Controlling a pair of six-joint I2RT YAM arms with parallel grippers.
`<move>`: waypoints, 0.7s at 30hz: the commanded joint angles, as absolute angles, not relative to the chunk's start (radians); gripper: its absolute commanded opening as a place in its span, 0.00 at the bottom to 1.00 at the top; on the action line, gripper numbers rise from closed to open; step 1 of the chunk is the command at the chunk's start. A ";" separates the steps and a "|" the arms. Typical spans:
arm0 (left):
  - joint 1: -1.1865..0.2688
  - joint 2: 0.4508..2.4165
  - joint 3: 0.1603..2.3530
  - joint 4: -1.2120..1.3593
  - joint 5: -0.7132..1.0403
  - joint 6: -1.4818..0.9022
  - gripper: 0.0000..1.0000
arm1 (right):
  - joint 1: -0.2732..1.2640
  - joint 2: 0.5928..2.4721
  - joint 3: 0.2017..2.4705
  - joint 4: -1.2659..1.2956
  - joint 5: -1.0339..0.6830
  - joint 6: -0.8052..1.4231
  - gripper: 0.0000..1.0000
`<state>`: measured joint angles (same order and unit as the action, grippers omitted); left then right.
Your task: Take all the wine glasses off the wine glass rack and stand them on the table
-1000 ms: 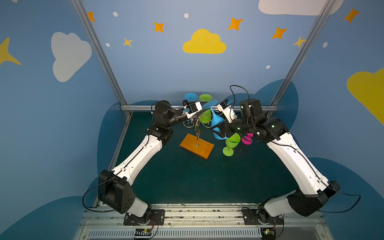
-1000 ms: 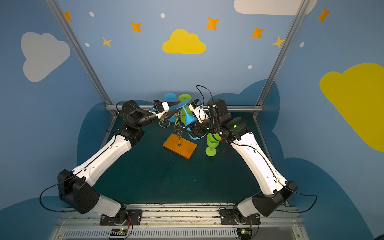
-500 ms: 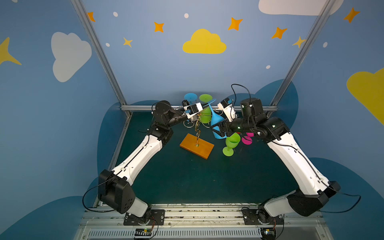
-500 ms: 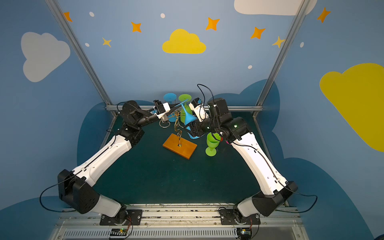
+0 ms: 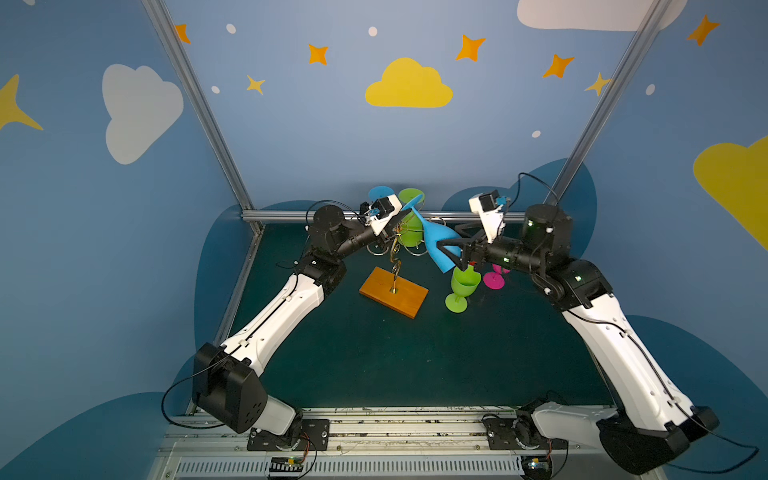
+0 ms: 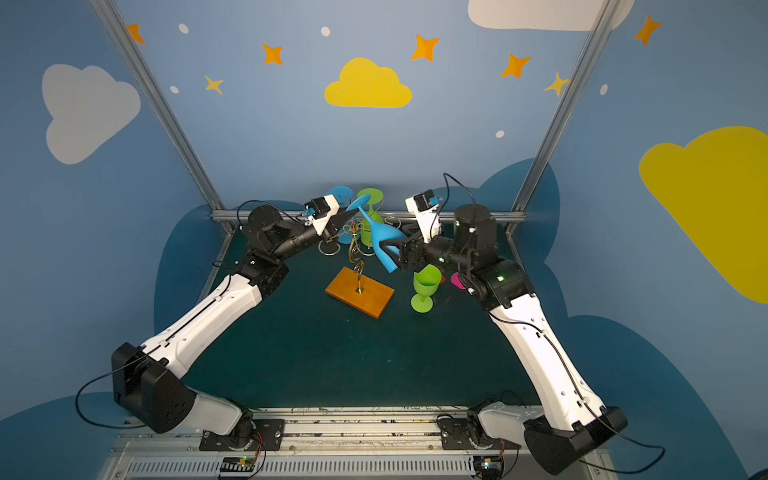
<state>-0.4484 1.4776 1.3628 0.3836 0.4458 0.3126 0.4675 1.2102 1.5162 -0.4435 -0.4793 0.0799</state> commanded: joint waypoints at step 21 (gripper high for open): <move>-0.405 1.458 1.339 0.393 0.448 -0.061 0.03 | 0.362 0.986 1.261 -0.201 -0.468 0.157 0.68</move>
<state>-0.4076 1.4776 1.3453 0.3599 0.4217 -0.0250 0.3668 0.9688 1.2636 -0.2401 -0.4675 0.1387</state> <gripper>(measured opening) 0.050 0.687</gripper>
